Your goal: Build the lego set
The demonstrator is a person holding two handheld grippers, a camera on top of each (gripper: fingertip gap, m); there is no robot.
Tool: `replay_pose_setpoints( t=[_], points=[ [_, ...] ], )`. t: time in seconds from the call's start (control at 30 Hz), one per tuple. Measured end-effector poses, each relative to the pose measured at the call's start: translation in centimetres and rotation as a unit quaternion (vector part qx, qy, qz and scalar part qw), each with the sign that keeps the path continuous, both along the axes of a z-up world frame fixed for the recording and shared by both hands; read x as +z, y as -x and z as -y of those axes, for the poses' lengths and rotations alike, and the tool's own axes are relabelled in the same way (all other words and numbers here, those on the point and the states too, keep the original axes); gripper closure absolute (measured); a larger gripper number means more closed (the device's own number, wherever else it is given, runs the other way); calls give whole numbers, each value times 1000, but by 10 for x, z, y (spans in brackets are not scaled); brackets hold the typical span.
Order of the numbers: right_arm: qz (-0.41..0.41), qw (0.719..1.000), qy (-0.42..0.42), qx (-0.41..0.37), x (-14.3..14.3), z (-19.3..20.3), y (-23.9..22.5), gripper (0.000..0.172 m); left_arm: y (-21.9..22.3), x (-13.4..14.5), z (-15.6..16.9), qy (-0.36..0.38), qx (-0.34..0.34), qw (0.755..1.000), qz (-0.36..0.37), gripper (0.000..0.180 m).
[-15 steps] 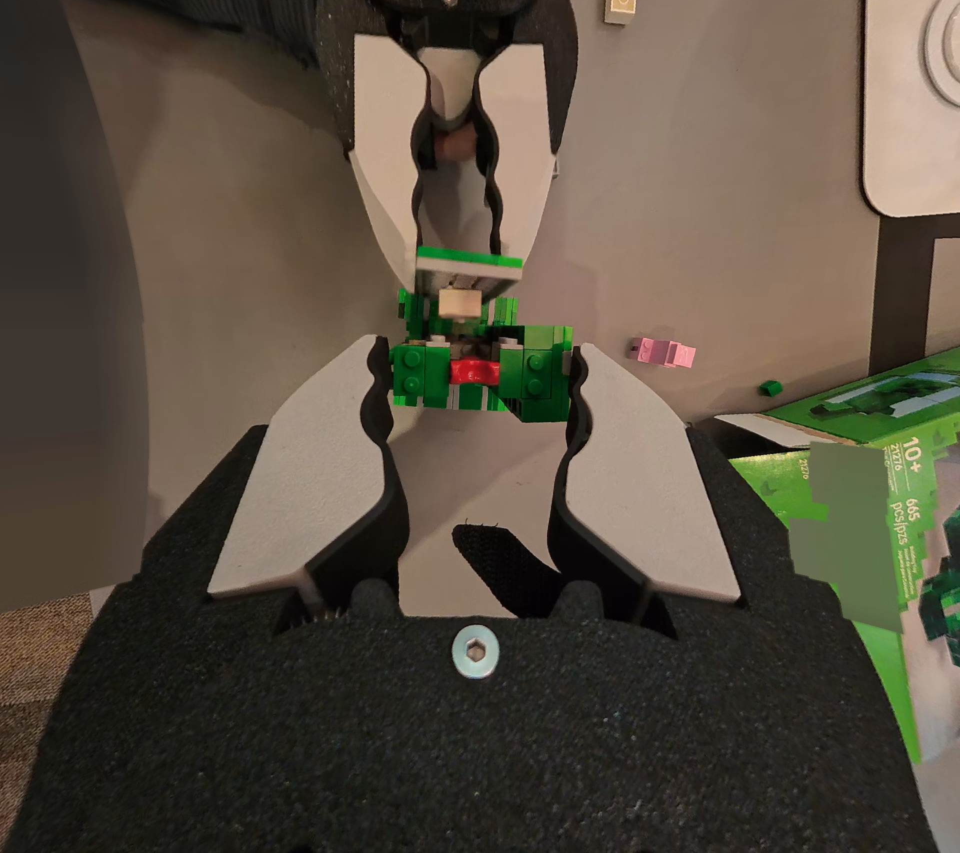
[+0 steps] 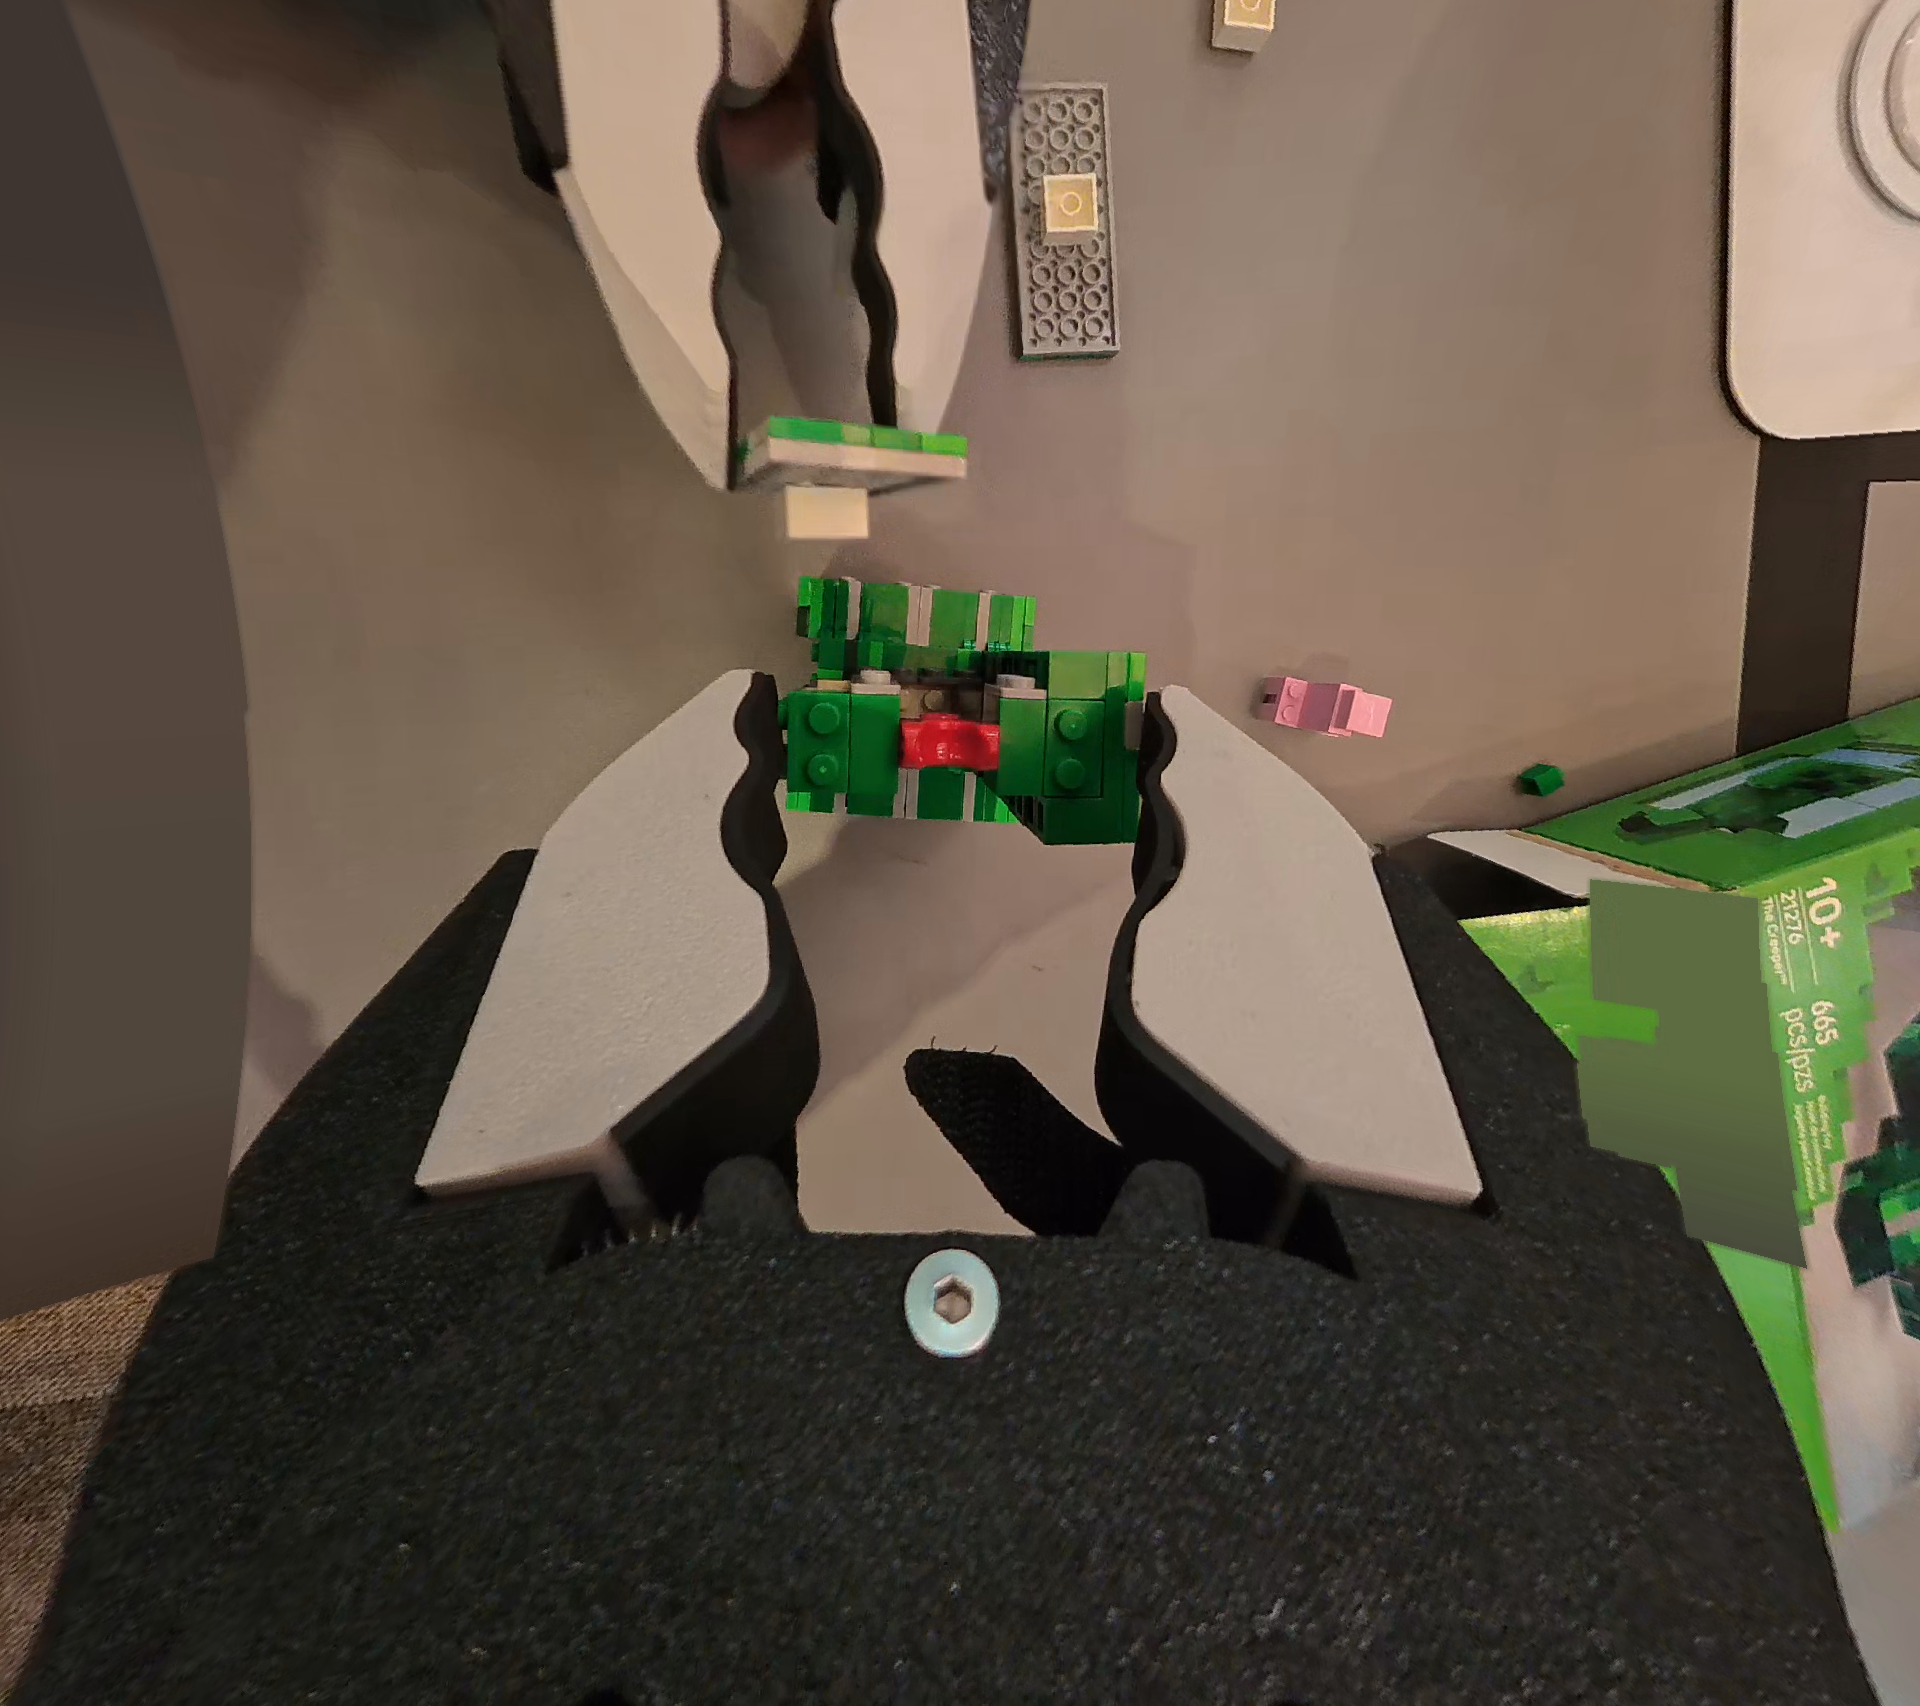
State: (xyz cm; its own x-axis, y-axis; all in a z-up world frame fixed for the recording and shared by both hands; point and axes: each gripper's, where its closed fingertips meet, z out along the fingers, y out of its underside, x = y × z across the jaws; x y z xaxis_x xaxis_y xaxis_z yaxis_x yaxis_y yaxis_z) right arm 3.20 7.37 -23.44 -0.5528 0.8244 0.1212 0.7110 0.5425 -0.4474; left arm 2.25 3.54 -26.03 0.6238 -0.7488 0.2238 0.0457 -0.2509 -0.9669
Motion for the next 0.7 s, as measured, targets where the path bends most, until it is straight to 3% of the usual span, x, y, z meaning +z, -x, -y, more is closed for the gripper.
replay_pose_setpoints(
  t=[0.13,0.33,0.53,0.6,0.7],
  points=[
    [1,1000,0,2,0,0,0,107,2,14,5,-20,24,999,20,149],
    [-12,1000,8,-2,1,1,0,106,-7,34,0,-139,33,990,17,149],
    [-43,999,29,-9,2,3,0,104,-13,26,-12,-169,35,985,18,149],
    [-45,998,38,-8,0,5,-2,93,-14,24,-15,-173,30,984,20,149],
    [-55,998,43,-7,-4,5,-3,90,-13,24,-19,-177,27,983,29,149]
  ],
)
